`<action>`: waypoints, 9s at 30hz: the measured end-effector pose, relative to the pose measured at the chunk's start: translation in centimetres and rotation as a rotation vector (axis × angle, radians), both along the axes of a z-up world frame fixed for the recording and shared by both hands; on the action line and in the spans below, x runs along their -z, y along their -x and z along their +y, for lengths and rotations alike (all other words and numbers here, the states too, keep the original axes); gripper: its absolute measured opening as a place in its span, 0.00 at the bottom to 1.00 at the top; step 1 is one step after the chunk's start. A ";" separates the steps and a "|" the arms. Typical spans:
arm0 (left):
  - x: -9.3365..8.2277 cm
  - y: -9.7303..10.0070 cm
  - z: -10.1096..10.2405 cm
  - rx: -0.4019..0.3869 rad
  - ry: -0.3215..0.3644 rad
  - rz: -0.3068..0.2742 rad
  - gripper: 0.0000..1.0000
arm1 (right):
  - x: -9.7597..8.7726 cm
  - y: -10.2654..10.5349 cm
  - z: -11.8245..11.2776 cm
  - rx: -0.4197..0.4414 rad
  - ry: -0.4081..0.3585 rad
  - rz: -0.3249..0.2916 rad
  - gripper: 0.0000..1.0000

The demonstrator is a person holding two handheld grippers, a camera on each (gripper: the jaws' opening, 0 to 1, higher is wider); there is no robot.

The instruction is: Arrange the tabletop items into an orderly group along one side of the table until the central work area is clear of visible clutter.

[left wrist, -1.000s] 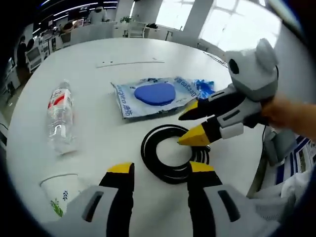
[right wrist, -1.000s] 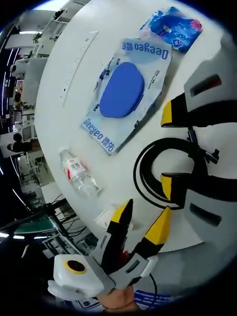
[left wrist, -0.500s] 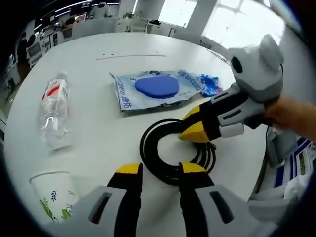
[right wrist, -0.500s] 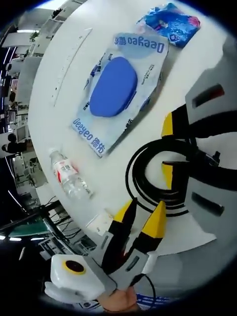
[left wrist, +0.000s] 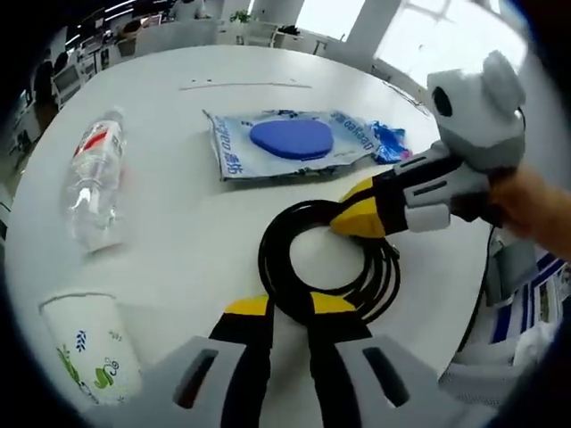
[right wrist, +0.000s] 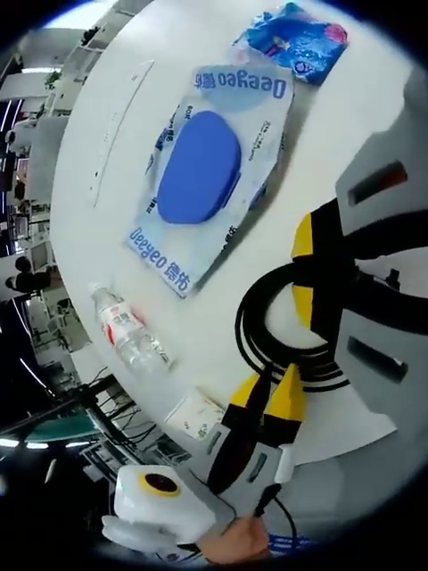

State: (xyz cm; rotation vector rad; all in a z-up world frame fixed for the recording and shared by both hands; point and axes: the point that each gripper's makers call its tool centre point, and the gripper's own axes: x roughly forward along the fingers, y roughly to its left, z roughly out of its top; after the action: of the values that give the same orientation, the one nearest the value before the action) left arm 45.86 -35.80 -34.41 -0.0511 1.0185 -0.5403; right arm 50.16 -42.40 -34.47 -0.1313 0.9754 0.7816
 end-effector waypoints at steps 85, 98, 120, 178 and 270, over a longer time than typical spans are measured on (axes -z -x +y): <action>-3.2 -4.9 -15.3 0.348 0.080 0.003 0.01 | -2.7 -0.2 -16.0 0.489 -0.109 0.007 0.04; -1.9 -5.4 -15.6 0.337 0.082 0.030 0.02 | -1.1 -0.6 -16.7 0.515 -0.115 0.044 0.04; -1.0 -5.7 -15.6 0.337 0.080 0.022 0.04 | -0.4 -0.8 -17.3 0.518 -0.080 0.030 0.10; -6.9 -4.2 -14.2 0.401 0.173 -0.109 0.49 | -6.9 1.1 -16.1 0.386 -0.122 -0.089 0.59; -17.9 1.2 9.8 0.181 0.208 -0.355 0.71 | -16.7 2.2 1.4 0.055 -0.186 -0.226 0.69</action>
State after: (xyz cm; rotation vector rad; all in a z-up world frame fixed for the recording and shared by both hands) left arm 44.66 -26.01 -16.49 -0.0452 0.6210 -0.7884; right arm 47.92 -41.00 -17.82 -0.0300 0.6866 0.7850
